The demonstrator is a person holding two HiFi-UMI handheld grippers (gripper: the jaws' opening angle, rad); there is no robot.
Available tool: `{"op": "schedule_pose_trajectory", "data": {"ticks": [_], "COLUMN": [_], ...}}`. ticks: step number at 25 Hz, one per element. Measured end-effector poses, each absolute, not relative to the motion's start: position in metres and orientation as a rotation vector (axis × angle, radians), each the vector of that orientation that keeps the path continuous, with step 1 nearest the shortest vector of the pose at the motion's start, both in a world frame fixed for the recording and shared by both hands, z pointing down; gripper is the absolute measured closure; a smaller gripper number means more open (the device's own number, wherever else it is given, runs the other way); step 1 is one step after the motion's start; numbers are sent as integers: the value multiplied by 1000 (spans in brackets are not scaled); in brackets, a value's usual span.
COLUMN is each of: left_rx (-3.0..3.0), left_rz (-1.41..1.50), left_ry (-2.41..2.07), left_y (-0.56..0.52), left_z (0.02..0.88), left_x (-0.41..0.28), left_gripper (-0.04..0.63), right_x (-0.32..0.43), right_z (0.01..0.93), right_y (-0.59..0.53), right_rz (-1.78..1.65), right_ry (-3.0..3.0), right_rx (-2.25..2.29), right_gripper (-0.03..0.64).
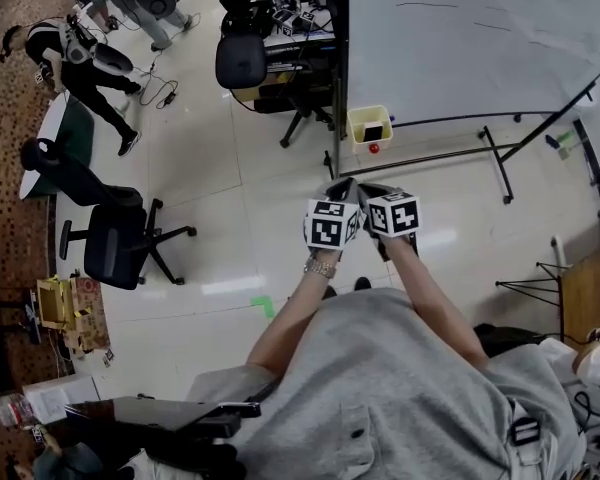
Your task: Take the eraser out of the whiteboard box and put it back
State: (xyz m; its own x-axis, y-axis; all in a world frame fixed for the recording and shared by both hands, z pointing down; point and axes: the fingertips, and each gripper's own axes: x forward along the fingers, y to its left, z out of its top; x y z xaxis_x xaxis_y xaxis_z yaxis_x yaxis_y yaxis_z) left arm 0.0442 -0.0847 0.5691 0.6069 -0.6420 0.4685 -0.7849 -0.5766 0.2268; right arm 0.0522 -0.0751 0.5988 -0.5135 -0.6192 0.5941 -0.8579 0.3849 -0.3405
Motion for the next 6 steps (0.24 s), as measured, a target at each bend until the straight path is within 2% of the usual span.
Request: {"op": "schedule_pose_trajectory", "data": {"ticks": [6], "left_rx": [2410], "left_rz": [474], "left_ry": [-1174], "left_y": [-80], "left_z": [570], "left_x": [36], "left_gripper": [592], "right_x": [46], "right_z": [603], "right_y": [-68], "right_rz": [894], "right_ry": [-2277], "right_rx": [1260], "right_gripper": [614]}}
